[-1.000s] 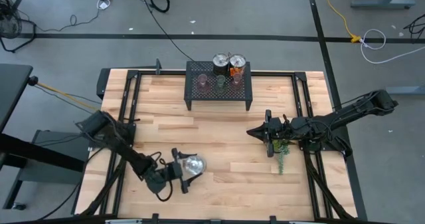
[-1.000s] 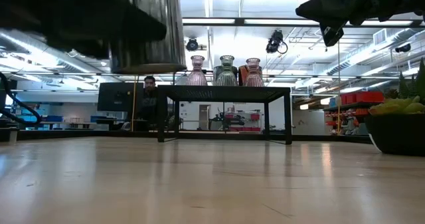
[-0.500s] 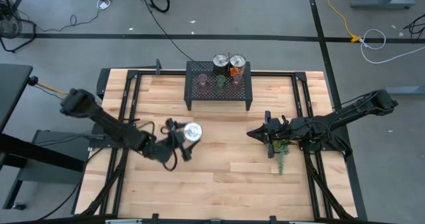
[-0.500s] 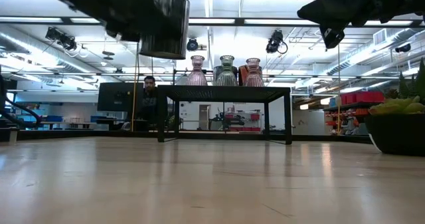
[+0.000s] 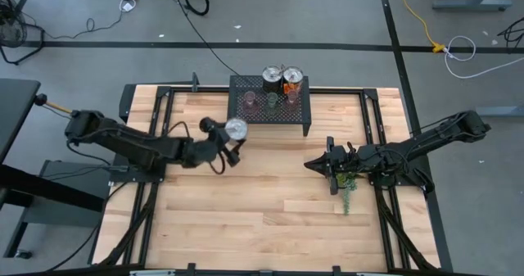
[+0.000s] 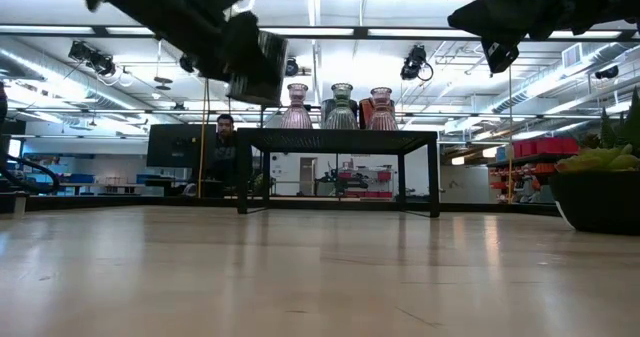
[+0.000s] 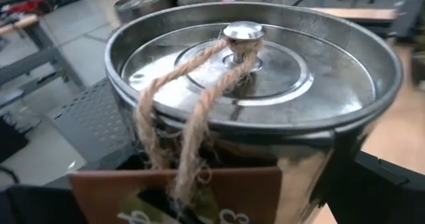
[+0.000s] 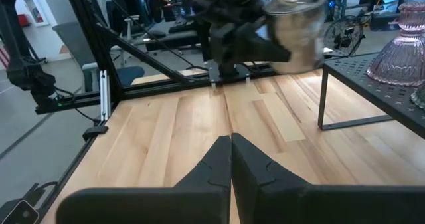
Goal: Pick & Place candle stick holders
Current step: Put the brown scented candle on the shelf
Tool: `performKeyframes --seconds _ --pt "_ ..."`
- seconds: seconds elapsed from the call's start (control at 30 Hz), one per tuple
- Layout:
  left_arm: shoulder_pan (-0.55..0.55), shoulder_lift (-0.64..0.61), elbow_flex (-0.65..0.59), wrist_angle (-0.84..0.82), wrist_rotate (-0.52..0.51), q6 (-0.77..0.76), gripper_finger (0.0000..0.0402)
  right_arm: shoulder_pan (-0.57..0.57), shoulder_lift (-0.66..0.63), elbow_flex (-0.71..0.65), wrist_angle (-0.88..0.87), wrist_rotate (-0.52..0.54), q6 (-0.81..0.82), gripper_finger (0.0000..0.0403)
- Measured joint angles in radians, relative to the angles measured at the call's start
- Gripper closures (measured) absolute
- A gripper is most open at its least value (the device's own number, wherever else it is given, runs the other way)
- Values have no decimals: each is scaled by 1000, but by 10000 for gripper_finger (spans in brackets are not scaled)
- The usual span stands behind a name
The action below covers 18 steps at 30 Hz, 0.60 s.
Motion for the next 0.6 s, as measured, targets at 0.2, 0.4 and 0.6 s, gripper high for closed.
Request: performKeyframes --seconds 0.2,0.4,0.6 --pt "108 -14 0 -17 72 7 37 0 0 0 0 0 -20 395" --pt "181 -67 0 -11 123 26 37 0 0 0 0 0 -45 395" --pt "282 -91 0 -30 164 29 37 0 0 0 2 0 -63 395"
